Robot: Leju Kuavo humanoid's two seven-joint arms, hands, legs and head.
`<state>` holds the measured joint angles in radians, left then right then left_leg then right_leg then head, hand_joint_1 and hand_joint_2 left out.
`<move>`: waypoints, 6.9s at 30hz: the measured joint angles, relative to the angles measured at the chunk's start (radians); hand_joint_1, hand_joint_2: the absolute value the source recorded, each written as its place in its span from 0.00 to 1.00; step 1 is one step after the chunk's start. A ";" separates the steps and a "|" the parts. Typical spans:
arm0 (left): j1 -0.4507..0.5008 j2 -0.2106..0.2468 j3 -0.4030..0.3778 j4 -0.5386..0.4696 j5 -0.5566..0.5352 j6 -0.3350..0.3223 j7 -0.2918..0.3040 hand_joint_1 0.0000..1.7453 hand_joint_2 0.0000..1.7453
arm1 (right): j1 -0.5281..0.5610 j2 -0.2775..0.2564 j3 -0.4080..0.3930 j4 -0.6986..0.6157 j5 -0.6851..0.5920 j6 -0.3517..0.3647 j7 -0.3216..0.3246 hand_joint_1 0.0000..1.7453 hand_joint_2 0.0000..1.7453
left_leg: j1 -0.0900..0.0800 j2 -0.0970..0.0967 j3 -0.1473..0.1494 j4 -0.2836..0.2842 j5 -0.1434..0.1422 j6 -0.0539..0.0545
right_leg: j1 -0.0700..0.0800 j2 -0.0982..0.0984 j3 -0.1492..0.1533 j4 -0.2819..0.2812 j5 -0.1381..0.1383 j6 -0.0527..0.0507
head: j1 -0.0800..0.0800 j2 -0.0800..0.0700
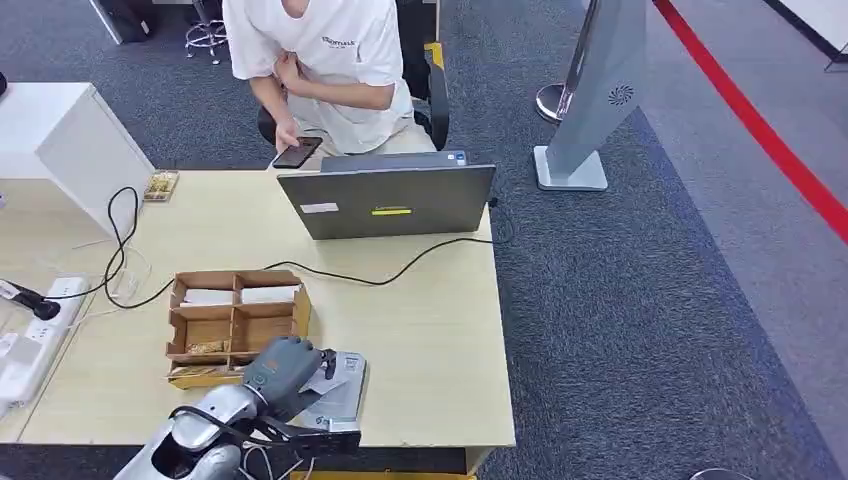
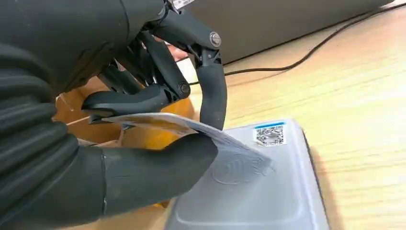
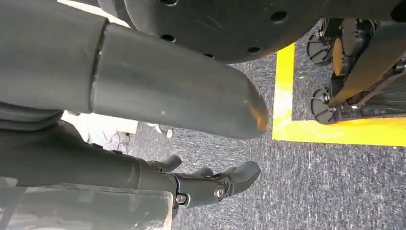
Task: Pass the card to the sensor for recognition and then transmit it.
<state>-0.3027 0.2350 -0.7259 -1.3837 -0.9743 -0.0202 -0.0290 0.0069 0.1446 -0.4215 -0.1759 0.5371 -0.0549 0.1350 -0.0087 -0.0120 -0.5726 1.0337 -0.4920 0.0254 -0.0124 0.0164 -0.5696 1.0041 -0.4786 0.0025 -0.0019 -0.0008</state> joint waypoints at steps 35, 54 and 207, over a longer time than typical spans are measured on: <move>0.069 -0.080 -0.017 0.009 -0.376 0.678 0.007 1.00 1.00 | -0.002 0.000 -0.011 0.000 0.084 0.007 -0.002 0.00 0.00 | -0.001 0.000 0.000 0.000 -0.001 0.001 | 0.000 0.000 0.001 0.000 0.000 0.001 | 0.000 0.000; 0.203 -0.217 0.216 -0.247 -0.436 0.714 -0.226 1.00 1.00 | -0.007 0.000 -0.011 0.000 0.130 0.022 -0.002 0.00 0.00 | 0.000 0.000 0.000 0.000 -0.001 0.002 | 0.000 0.000 0.001 0.000 -0.001 0.002 | 0.000 0.000; 0.312 0.086 0.301 -0.275 -0.320 0.291 0.114 0.00 1.00 | 0.013 0.034 -0.224 -0.005 0.243 -0.014 0.013 0.00 1.00 | 0.000 0.006 -0.003 0.000 -0.003 -0.001 | 0.000 0.005 -0.005 0.002 -0.001 -0.001 | 0.001 0.000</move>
<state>0.0095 0.3212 -0.4246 -1.6583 -1.2943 0.2709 0.0851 0.0196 0.1781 -0.6455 -0.1812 0.7797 -0.0687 0.1484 -0.0084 -0.0062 -0.5755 1.0333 -0.4947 0.0248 -0.0128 0.0218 -0.5749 1.0056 -0.4799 0.0016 -0.0008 -0.0008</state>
